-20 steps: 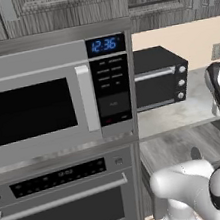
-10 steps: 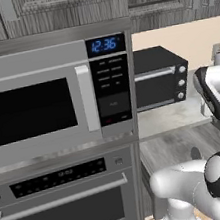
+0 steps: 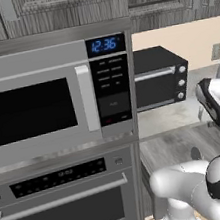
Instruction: Take the pizza cutter from the drawer on the right and place it on the dining counter for cutting.
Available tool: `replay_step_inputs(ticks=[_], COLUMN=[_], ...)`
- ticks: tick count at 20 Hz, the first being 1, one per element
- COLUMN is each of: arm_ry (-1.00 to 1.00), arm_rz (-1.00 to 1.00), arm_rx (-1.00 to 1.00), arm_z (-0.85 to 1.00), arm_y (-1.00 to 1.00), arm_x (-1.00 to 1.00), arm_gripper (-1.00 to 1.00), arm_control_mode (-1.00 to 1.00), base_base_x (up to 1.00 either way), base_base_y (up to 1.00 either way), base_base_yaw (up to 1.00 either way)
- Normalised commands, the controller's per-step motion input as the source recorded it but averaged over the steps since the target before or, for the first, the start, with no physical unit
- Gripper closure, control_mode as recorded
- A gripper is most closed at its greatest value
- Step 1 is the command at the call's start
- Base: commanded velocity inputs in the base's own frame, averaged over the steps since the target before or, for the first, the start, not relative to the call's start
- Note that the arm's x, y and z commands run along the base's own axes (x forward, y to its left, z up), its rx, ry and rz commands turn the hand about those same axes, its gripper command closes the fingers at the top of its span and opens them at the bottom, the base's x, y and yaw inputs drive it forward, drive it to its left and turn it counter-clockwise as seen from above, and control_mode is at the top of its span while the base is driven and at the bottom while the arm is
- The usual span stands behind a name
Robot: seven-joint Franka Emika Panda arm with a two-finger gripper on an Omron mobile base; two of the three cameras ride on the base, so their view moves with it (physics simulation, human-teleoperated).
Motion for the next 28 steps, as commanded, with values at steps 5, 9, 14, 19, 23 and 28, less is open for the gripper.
replay_step_inputs(ticks=[5, 9, 14, 19, 23, 28], arm_ry=[-0.11, 0.00, 0.00, 0.00, 0.00, 0.00], arm_rz=[0.00, 0.00, 0.00, 0.00, 0.03, 0.08], arm_rx=[0.00, 0.00, 0.00, 0.00, -0.02, -0.03], arm_z=[-0.42, -0.30, -0.21, -0.13, 0.00, -0.16], arm_y=[0.00, 0.00, 0.00, 0.00, 0.00, -0.16], arm_x=[0.02, 0.07, 0.02, 0.13, 0.32, 0.23], arm_gripper=[-1.00, -1.00, -1.00, -1.00, -1.00, -1.00], arm_control_mode=[-1.00, -1.00, -1.00, -1.00, -1.00, -1.00], base_base_x=[0.00, 0.00, 0.00, 0.00, 0.00, 0.00], base_base_y=[0.00, 0.00, 0.00, 0.00, 0.00, 0.00], base_base_yaw=[0.00, 0.00, 0.00, 0.00, 0.00, 0.00])
